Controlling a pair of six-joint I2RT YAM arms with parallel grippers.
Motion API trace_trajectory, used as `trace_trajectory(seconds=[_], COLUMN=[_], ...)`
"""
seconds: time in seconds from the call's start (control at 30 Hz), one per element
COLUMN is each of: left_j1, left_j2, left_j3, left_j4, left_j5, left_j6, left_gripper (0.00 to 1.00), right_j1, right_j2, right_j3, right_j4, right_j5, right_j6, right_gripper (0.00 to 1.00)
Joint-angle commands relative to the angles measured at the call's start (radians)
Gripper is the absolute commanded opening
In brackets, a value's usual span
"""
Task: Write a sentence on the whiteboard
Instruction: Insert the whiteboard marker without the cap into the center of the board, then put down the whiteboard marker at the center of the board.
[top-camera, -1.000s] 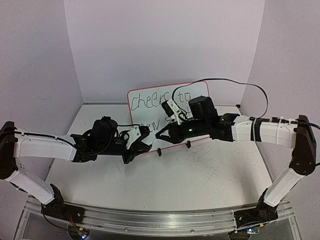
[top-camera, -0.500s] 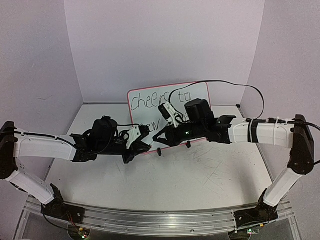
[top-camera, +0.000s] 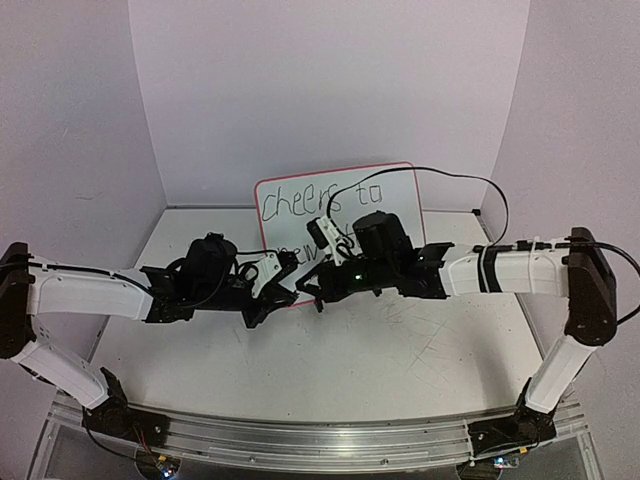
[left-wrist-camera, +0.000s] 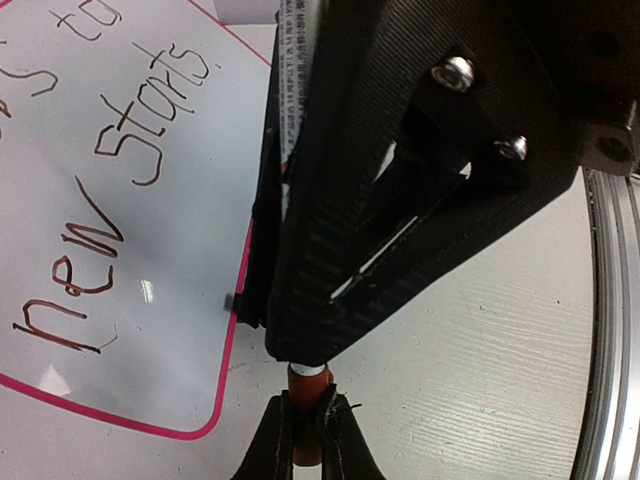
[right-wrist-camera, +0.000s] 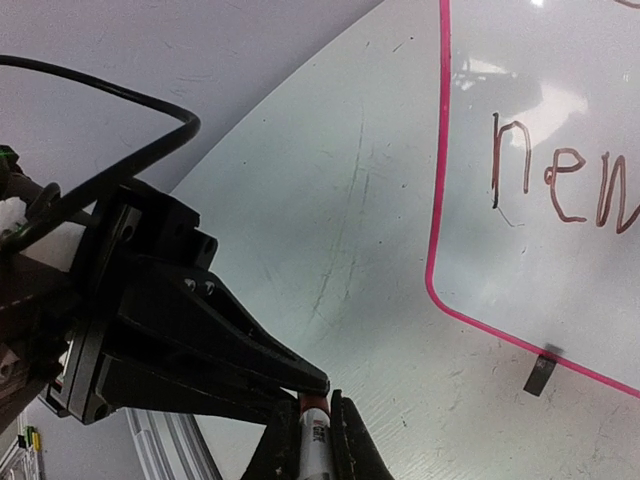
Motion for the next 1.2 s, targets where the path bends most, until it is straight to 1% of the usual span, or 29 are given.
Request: trace_trajectory(seconds=[0.0,0.1,0.23,0.3,0.4,0.53,0.67,0.73,0.8,0.9,0.97,1.07,1.17], left_j1=[-0.007,-0.031,-0.102,-0.117,-0.124,-0.131,-0.133,-0.133,-0.133,-0.133,-0.133,-0.133,-0.133], left_j2=[-0.029,-0.040,-0.031,-0.027,-0.022,-0.026,-0.024,-0.037,-0.053,-0.065,-0.079,-0.107,-0.122], left_j3=[0.085,0.093,0.115,0.125,0.138,0.132,0.123,0.100,0.066,0.028,-0.006,-0.047,-0.061], left_j4=[0.083,0.083,0.084,0.085,0.086,0.094,0.093,0.087,0.071,0.003,-0.016,-0.033,-0.065], left_j5=[-0.039,-0.094,-0.253,-0.288,-0.324,-0.328,-0.333,-0.340,-0.340,-0.340,-0.326,-0.303,-0.284], left_j6=[-0.013,0.002,0.057,0.072,0.090,0.081,0.039,0.003,-0.036,-0.114,-0.159,-0.213,-0.268], left_gripper=[0.00,0.00,0.00,0.00,0.00,0.00,0.00,0.00,0.00,0.00,0.00,0.00,0.00], right_j1=[0.053,0.059,0.073,0.087,0.098,0.098,0.096,0.084,0.060,0.018,-0.014,-0.040,-0.066], right_j2=[0.066,0.091,0.157,0.188,0.214,0.210,0.191,0.149,0.097,0.003,-0.056,-0.161,-0.268], right_j3=[0.039,0.050,0.103,0.135,0.159,0.159,0.144,0.116,0.075,0.022,-0.001,-0.034,-0.056], right_j4=[0.029,0.031,0.004,-0.017,-0.043,-0.056,-0.045,-0.033,-0.011,0.005,0.006,0.006,-0.023], right_j5=[-0.024,-0.002,0.024,0.039,0.065,0.086,0.112,0.135,0.147,0.160,0.145,0.156,0.201], right_j6=[0.053,0.104,0.185,0.211,0.239,0.260,0.290,0.295,0.298,0.256,0.219,0.176,0.144], right_gripper=[0.00,0.00,0.00,0.00,0.00,0.00,0.00,0.03,0.11,0.34,0.53,0.71,0.82])
